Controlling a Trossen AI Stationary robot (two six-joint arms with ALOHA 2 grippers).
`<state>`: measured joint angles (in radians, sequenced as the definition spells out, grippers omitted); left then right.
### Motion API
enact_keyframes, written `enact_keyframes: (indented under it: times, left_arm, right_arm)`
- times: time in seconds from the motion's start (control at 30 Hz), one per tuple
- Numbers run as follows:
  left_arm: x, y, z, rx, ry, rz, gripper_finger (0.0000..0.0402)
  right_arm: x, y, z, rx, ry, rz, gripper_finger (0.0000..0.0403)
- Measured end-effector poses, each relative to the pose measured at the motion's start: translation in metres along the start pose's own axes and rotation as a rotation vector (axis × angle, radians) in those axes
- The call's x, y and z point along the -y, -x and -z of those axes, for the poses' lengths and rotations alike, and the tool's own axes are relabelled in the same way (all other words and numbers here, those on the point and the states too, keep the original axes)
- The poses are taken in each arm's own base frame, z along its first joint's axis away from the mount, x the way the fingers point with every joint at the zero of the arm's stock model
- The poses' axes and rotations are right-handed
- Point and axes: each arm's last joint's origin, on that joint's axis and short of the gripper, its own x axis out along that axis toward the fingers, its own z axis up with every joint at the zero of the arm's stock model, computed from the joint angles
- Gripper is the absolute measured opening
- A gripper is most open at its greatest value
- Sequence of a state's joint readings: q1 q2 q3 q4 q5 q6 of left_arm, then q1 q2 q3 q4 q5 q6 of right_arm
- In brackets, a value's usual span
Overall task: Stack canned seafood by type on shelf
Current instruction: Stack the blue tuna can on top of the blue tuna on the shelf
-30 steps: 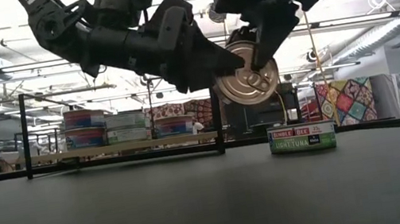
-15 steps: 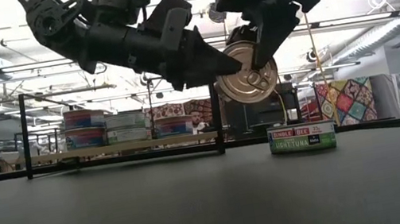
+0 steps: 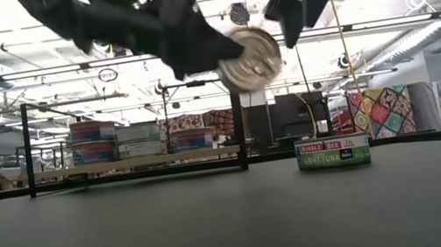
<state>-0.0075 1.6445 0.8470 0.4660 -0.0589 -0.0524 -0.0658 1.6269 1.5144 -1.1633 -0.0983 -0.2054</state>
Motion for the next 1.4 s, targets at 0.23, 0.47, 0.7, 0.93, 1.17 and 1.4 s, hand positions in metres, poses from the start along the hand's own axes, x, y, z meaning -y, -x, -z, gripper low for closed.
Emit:
enact_keyframes:
  times: [0.23,0.47,0.7,0.93,1.17,1.4]
  left_arm:
    - [-0.035,0.071,-0.056,0.097,0.241,-0.1,0.0198]
    - [-0.095,0.125,-0.078,0.251,0.434,-0.311,0.0198]
    - [-0.187,0.115,-0.043,0.243,0.783,-0.32,0.0198]
    - [-0.238,0.104,-0.003,0.239,1.006,-0.382,0.0198]
    - [-0.239,0.093,0.006,0.201,1.024,-0.356,0.0198]
    - [-0.239,0.093,0.005,0.191,0.958,-0.368,0.0198]
  right_arm:
    - [-0.008,0.029,0.021,-0.055,-0.116,-0.012,0.0313]
    - [-0.022,0.048,0.045,0.142,-0.168,0.004,0.0313]
    - [-0.038,0.022,0.068,0.445,-0.184,0.044,0.0313]
    - [-0.044,-0.025,0.088,0.527,-0.255,0.05,0.0313]
    - [-0.045,-0.048,0.1,0.501,-0.259,0.052,0.0313]
    - [-0.044,-0.045,0.096,0.553,-0.245,0.078,0.0313]
